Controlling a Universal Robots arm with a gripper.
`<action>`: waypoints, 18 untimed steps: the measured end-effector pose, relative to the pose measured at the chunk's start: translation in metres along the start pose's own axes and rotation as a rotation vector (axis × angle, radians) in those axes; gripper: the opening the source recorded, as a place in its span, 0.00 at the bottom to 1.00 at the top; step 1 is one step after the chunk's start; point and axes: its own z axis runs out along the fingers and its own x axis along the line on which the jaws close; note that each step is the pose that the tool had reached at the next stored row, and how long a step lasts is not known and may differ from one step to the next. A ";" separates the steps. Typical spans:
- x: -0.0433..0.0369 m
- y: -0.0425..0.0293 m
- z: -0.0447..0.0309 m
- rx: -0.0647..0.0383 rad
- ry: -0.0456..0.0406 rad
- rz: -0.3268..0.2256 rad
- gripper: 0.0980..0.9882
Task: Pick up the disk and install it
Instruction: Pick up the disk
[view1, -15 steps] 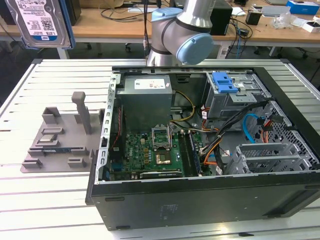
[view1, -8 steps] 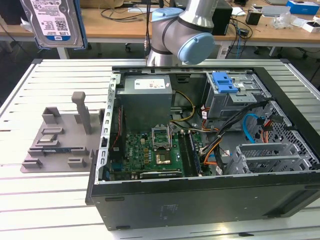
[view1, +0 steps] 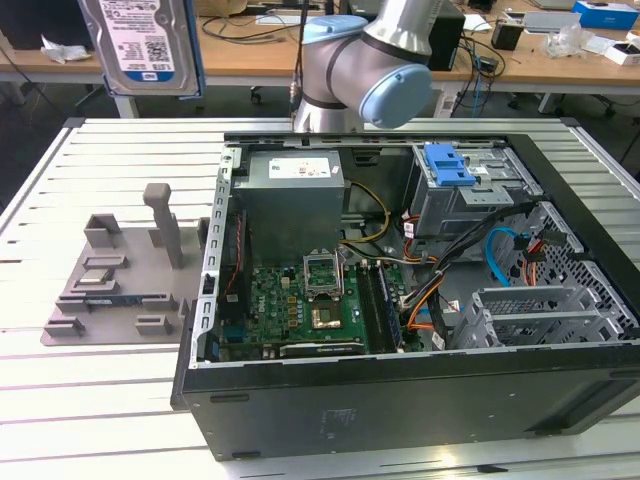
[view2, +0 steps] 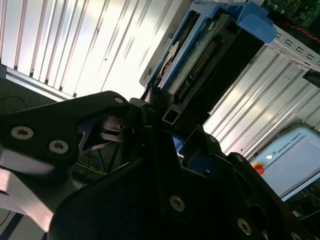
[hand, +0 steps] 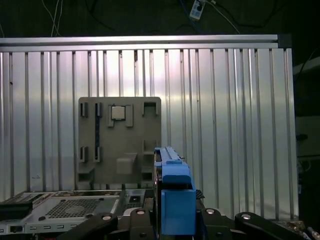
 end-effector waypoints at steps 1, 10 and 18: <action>-0.0001 -0.0047 -0.0001 0.000 -0.0001 0.000 0.30; -0.0017 -0.0597 -0.0025 -0.001 0.0000 0.000 0.30; -0.0026 -0.0949 -0.0039 -0.002 0.0000 0.000 0.30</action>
